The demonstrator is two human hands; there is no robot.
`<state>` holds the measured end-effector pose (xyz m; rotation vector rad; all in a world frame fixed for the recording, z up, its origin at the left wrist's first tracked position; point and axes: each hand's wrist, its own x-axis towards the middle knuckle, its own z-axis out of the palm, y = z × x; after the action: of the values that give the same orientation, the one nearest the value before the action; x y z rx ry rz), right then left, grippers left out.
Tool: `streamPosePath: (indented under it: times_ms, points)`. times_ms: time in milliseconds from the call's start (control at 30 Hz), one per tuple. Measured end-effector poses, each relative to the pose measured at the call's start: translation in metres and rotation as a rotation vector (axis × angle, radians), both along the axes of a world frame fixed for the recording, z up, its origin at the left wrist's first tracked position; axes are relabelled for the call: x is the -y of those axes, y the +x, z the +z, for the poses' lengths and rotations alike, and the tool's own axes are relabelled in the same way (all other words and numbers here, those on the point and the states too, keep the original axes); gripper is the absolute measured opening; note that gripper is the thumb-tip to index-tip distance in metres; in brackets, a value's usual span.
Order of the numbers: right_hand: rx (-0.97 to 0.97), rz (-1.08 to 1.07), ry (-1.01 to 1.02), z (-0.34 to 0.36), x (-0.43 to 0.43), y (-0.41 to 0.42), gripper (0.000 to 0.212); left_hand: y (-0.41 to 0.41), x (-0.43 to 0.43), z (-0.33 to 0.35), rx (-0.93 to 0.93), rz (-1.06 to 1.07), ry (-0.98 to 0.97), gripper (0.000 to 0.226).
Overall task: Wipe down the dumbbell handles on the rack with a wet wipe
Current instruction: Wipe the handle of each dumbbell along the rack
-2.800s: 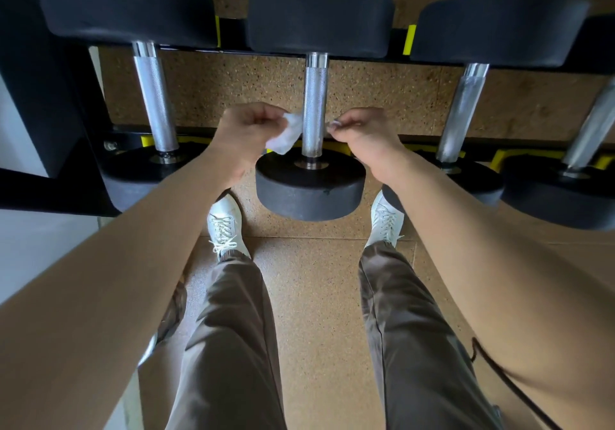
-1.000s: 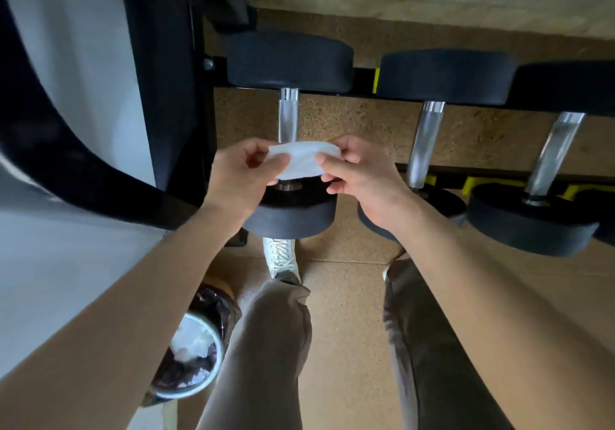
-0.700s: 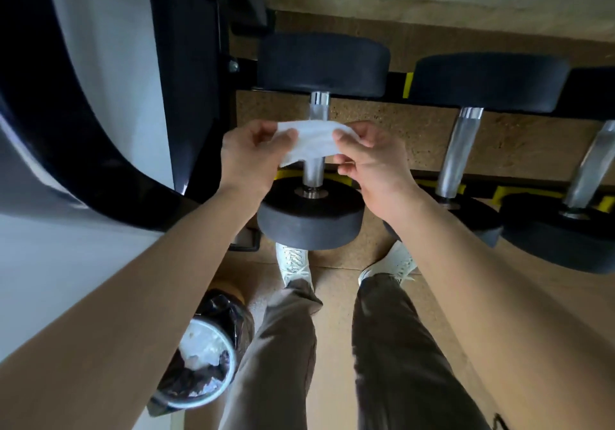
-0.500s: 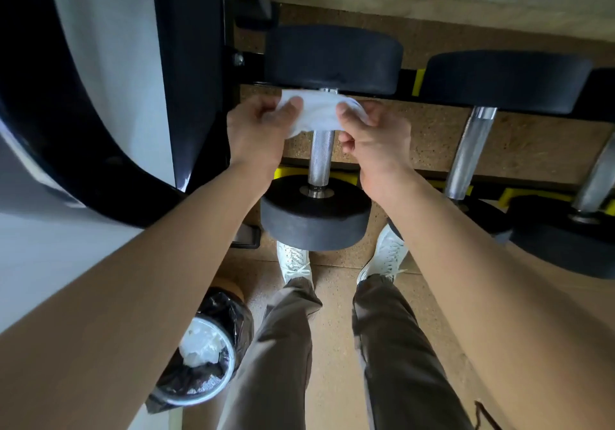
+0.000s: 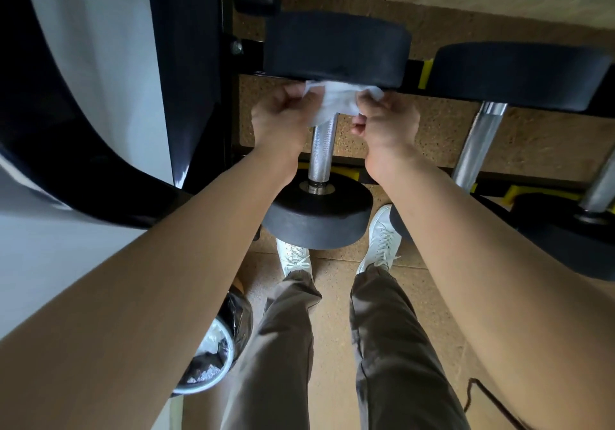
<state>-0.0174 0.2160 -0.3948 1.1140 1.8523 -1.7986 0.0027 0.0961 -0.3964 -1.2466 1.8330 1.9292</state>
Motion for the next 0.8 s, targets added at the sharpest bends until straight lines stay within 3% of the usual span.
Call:
streamPosePath:
  times_ms: [100, 167, 233, 433, 633, 800]
  points:
    - [0.007, 0.028, -0.071, 0.004, 0.002, 0.000, 0.016, -0.008, 0.005, 0.000, 0.089, 0.047, -0.039, 0.016]
    - [-0.031, 0.108, -0.109, 0.008, 0.008, 0.003, 0.014, -0.016, 0.010, 0.000, 0.175, 0.116, -0.043, 0.004]
    - [-0.066, 0.183, -0.065, 0.009, 0.011, 0.006, 0.012, -0.019, 0.012, -0.001, 0.235, 0.069, -0.082, 0.012]
    - [-0.020, 0.157, 0.085, -0.006, -0.017, 0.008, 0.011, 0.005, 0.012, 0.002, 0.087, -0.168, -0.078, 0.007]
    - [-0.072, 0.435, 0.040, 0.000, -0.014, 0.025, 0.013, 0.017, 0.031, -0.008, 0.221, -0.217, -0.225, 0.011]
    - [-0.063, 0.415, 0.098, -0.007, -0.028, 0.026, 0.024, 0.017, 0.023, -0.006, 0.163, -0.287, -0.219, 0.021]
